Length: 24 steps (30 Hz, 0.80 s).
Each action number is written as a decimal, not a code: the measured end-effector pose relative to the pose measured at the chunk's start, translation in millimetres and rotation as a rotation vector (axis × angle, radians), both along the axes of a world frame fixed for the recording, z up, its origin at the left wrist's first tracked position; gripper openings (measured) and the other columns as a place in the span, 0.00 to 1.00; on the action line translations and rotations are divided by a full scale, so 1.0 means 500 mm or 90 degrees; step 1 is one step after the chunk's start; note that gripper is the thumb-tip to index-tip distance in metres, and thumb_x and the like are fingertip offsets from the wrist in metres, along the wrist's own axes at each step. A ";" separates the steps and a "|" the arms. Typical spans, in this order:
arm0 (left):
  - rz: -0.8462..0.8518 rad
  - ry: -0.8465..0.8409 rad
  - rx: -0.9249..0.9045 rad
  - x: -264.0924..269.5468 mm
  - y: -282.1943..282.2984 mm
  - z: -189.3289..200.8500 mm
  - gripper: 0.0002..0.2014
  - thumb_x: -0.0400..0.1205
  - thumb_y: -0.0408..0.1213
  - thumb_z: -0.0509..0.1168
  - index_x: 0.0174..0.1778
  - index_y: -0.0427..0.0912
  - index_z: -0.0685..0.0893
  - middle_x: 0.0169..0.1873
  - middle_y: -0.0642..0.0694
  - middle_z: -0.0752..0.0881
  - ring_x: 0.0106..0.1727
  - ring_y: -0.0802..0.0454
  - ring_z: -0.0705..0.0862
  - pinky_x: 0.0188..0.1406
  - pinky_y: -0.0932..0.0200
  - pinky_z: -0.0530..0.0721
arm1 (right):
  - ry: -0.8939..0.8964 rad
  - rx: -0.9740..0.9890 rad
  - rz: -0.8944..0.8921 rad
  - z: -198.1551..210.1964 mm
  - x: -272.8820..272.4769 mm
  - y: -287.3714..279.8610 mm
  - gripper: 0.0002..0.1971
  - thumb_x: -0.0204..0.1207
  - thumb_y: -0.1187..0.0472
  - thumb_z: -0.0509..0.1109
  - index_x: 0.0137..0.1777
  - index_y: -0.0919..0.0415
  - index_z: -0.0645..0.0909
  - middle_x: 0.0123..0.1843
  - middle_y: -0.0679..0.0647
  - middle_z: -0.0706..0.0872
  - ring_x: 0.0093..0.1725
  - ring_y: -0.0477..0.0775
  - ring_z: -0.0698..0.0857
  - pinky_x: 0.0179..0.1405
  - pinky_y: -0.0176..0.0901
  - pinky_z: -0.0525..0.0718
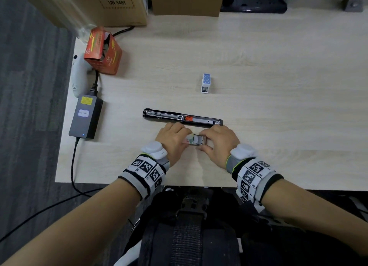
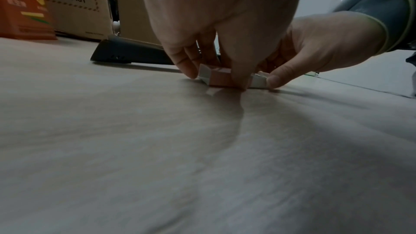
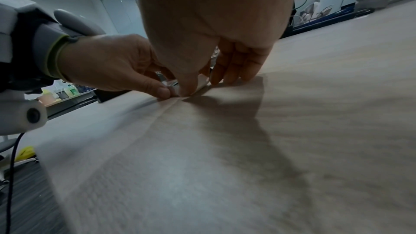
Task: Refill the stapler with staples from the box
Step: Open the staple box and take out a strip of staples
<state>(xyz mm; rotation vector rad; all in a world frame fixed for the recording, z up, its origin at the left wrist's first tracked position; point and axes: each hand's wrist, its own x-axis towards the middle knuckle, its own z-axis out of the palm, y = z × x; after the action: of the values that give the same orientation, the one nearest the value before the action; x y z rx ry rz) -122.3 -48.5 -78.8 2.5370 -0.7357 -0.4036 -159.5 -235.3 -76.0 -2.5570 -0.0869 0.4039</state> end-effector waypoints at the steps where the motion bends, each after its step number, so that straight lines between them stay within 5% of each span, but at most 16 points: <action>1: 0.000 0.004 -0.004 0.001 0.001 -0.002 0.16 0.72 0.36 0.73 0.55 0.39 0.82 0.49 0.38 0.84 0.49 0.34 0.80 0.43 0.41 0.82 | 0.004 -0.003 0.003 0.001 0.002 -0.002 0.18 0.69 0.51 0.77 0.57 0.56 0.83 0.48 0.57 0.84 0.51 0.63 0.80 0.49 0.50 0.76; 7: 0.024 0.010 -0.019 -0.001 0.011 -0.002 0.16 0.71 0.35 0.74 0.54 0.38 0.83 0.49 0.38 0.84 0.49 0.34 0.79 0.47 0.43 0.81 | 0.013 0.003 -0.013 0.004 -0.005 -0.023 0.20 0.69 0.52 0.77 0.58 0.59 0.82 0.52 0.57 0.85 0.53 0.62 0.80 0.52 0.51 0.77; 13: 0.040 0.014 -0.024 -0.003 0.004 -0.002 0.15 0.72 0.35 0.73 0.53 0.39 0.83 0.48 0.39 0.84 0.49 0.35 0.79 0.49 0.46 0.78 | -0.078 0.058 -0.008 0.010 -0.002 -0.001 0.05 0.72 0.60 0.75 0.46 0.57 0.85 0.40 0.55 0.82 0.40 0.60 0.80 0.37 0.50 0.79; 24: 0.068 0.023 -0.034 -0.003 0.006 -0.003 0.16 0.71 0.36 0.74 0.54 0.41 0.84 0.49 0.41 0.83 0.51 0.38 0.77 0.50 0.50 0.76 | -0.027 0.013 -0.005 0.011 0.015 0.015 0.07 0.72 0.61 0.75 0.48 0.60 0.86 0.44 0.59 0.84 0.45 0.65 0.81 0.44 0.51 0.77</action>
<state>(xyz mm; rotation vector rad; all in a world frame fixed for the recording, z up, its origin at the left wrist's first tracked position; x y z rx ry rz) -123.7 -45.4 -80.3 2.4993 -0.5878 -0.3871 -151.9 -228.0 -70.5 -2.5454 -0.0960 0.3451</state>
